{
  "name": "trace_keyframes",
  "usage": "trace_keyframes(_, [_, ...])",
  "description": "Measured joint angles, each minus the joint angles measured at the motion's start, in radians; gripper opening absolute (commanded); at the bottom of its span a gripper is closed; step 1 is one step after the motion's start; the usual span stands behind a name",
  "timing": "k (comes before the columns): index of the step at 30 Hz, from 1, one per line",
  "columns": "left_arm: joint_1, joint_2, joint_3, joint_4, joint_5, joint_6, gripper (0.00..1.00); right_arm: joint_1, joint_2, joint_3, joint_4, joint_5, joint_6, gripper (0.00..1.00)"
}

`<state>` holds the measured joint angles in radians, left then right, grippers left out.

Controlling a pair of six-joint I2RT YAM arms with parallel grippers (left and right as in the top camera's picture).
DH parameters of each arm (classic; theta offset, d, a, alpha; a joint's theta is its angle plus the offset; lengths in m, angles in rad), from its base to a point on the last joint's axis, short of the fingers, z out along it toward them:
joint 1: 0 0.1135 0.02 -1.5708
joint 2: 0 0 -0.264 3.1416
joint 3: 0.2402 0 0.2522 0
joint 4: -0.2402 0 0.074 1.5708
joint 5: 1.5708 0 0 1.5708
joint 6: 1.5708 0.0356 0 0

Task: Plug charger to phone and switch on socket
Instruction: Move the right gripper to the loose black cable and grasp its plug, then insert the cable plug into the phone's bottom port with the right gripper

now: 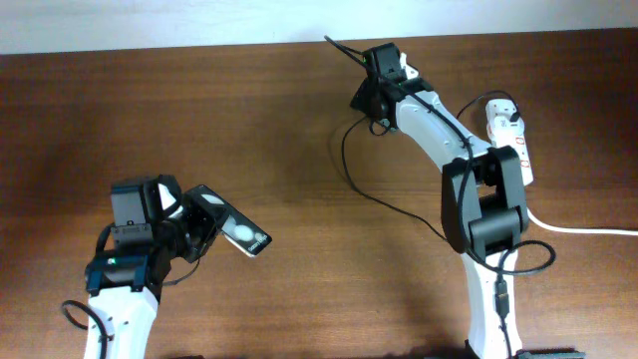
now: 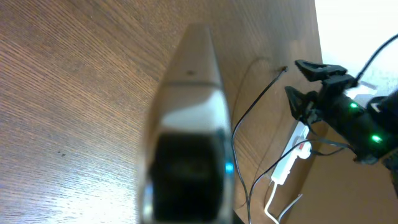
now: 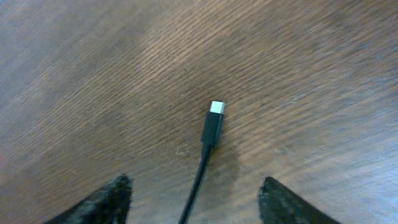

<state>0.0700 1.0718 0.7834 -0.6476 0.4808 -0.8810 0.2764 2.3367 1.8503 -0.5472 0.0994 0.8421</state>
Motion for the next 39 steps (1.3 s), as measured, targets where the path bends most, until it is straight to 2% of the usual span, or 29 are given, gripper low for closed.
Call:
trace_keyframes(3, [0.000,0.000,0.000,0.000,-0.008,0.000,0.02,0.000,0.036,0.001,0.022,-0.026,0.023,0.54])
trace_keyframes(4, [0.000,0.000,0.000,0.000,-0.011,0.000,0.01,0.000,0.040,0.005,0.022,-0.033,0.025,0.46])
trace_keyframes(8, [0.000,0.000,0.000,0.000,-0.011,0.000,0.02,0.000,0.051,0.011,0.037,-0.123,0.031,0.23])
trace_keyframes(9, [0.000,0.000,0.000,0.000,-0.011,0.000,0.01,0.000,0.053,0.012,0.029,-0.136,0.035,0.11])
trace_keyframes(10, [0.000,0.000,0.000,0.000,-0.011,0.000,0.02,-0.003,0.053,0.013,0.011,-0.145,0.038,0.04])
trace_keyframes(13, [0.000,0.000,0.000,-0.005,-0.011,0.000,0.00,-0.034,0.054,0.021,-0.053,-0.231,0.022,0.04])
trace_keyframes(15, [0.000,0.000,0.000,-0.027,-0.011,0.000,0.00,-0.087,0.045,0.024,-0.125,-0.338,-0.065,0.04])
trace_keyframes(17, [0.000,0.000,0.000,-0.032,-0.007,0.000,0.00,-0.131,-0.015,0.011,-0.277,-0.394,-0.194,0.04])
trace_keyframes(19, [0.000,0.000,0.000,-0.034,0.016,0.011,0.00,-0.146,-0.182,0.008,-0.406,-0.415,-0.309,0.04])
trace_keyframes(21, [0.000,0.000,0.000,-0.036,0.073,0.038,0.00,-0.144,-0.494,0.014,-0.560,-0.428,-0.414,0.04])
trace_keyframes(23, [0.000,0.000,0.000,-0.035,0.113,0.050,0.00,-0.144,-0.677,0.020,-0.728,-0.433,-0.463,0.04])
trace_keyframes(27, [0.000,0.000,0.000,-0.016,0.190,0.052,0.00,-0.144,-0.895,0.018,-0.998,-0.484,-0.572,0.04])
trace_keyframes(28, [0.000,0.000,-0.002,0.052,0.232,0.053,0.00,-0.144,-0.961,0.014,-1.033,-0.494,-0.591,0.04])
trace_keyframes(31, [0.000,0.000,-0.006,0.254,0.365,0.051,0.00,-0.144,-1.170,-0.060,-1.045,-0.506,-0.613,0.04])
trace_keyframes(33, [-0.033,0.000,-0.008,0.375,0.402,0.007,0.00,-0.144,-1.300,-0.212,-1.006,-0.512,-0.615,0.04])
trace_keyframes(36, [-0.150,0.005,-0.006,0.732,0.422,-0.083,0.00,-0.143,-1.450,-0.520,-0.814,-0.615,-0.615,0.04])
trace_keyframes(37, [-0.186,0.007,-0.004,0.797,0.428,-0.113,0.00,-0.142,-1.483,-0.640,-0.728,-0.681,-0.616,0.04])
trace_keyframes(39, [-0.241,0.038,-0.003,0.844,0.425,-0.165,0.00,-0.127,-1.490,-0.736,-0.669,-0.727,-0.630,0.04])
